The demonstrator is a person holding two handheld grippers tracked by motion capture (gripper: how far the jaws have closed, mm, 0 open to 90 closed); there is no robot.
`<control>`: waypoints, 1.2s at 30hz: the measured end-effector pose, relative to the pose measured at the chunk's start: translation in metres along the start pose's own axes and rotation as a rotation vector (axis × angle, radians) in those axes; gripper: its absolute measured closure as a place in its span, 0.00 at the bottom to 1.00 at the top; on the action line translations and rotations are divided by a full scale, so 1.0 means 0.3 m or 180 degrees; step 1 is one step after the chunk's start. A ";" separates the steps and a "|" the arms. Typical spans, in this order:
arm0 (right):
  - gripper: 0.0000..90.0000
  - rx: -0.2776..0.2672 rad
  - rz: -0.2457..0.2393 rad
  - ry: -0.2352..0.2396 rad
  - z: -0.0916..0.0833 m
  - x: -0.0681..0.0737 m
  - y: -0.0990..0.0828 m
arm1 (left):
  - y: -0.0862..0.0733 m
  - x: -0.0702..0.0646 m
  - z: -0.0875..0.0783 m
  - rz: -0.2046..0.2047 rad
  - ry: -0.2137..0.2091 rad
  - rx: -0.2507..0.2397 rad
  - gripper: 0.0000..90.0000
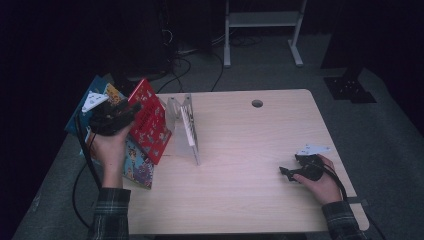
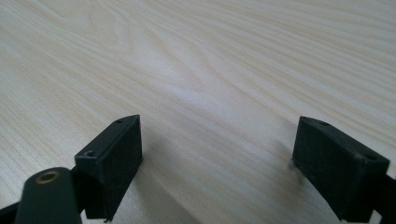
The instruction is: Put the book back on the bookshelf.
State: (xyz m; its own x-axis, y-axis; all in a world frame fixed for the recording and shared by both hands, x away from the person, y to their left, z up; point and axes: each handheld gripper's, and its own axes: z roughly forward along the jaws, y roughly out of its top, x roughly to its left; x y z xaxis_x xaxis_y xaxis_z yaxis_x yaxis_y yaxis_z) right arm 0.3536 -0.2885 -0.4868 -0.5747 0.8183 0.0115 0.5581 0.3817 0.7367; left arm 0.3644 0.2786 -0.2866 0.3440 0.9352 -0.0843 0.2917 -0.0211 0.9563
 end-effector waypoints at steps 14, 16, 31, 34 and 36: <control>0.16 -0.0005 -0.0008 0.0003 -0.005 0.001 -0.005 | -0.087 -0.064 -0.016 0.0038 -0.0204 0.0147 0.51; 0.16 -0.0006 -0.0008 0.0003 -0.005 0.001 -0.005 | -0.102 -0.076 -0.015 0.0055 -0.0221 0.0176 0.49; 0.16 -0.0004 -0.0010 0.0001 -0.005 0.001 -0.005 | -0.199 -0.164 -0.016 0.0193 -0.0380 0.0385 0.32; 0.16 -0.0004 -0.0011 0.0000 -0.005 0.001 -0.005 | -0.217 -0.179 -0.023 0.0205 -0.0418 0.0409 0.31; 0.16 -0.0004 -0.0011 -0.0001 -0.006 0.001 -0.006 | -0.228 -0.186 -0.027 0.0217 -0.0455 0.0415 0.29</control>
State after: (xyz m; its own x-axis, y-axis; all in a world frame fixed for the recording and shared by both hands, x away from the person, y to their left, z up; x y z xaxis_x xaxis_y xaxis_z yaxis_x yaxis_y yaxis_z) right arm 0.3515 -0.2897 -0.4869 -0.5764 0.8171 0.0087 0.5554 0.3839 0.7377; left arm 0.3180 0.2306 -0.3449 0.4875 0.8705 -0.0684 0.3732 -0.1369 0.9176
